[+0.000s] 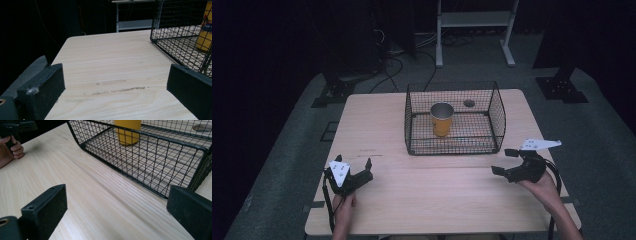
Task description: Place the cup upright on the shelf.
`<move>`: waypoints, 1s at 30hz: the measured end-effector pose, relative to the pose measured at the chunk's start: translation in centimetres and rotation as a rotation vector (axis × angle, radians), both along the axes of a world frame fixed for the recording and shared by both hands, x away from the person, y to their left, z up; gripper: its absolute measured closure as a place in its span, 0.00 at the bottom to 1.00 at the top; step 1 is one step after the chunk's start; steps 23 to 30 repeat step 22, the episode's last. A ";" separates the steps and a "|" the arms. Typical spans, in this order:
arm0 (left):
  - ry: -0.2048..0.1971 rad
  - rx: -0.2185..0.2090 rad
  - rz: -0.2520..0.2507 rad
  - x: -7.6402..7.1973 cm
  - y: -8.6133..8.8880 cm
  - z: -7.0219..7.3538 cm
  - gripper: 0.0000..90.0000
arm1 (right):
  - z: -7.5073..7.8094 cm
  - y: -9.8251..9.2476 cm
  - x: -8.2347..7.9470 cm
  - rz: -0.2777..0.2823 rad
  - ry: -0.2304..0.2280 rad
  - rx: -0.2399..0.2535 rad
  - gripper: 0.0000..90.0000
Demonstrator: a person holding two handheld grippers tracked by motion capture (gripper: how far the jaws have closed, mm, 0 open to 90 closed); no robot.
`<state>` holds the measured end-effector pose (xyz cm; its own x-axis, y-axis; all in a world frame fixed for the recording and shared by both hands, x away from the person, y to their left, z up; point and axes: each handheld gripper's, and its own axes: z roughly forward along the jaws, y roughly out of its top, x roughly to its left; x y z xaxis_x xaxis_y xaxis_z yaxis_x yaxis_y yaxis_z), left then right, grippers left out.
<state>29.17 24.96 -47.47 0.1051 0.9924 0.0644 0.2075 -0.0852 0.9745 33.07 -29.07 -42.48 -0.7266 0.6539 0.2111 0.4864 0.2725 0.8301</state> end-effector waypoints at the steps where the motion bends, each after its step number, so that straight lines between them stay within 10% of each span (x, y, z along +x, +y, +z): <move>1: 0.000 0.000 0.000 0.0 0.0 0.0 0.01 | -0.1 -0.1 -0.1 -0.001 0.001 0.006 0.03; 16: 0.001 0.003 0.000 0.0 0.0 0.0 0.01 | -1.7 -0.7 -2.5 -0.031 -0.001 0.046 0.03; 22: 0.005 0.002 0.006 0.1 0.0 0.0 0.01 | -3.3 -1.1 -5.1 -0.103 -0.042 0.242 0.06; 30: 0.005 0.002 0.006 0.1 0.0 0.0 0.01 | -3.3 -1.1 -5.1 -0.103 -0.042 0.242 0.06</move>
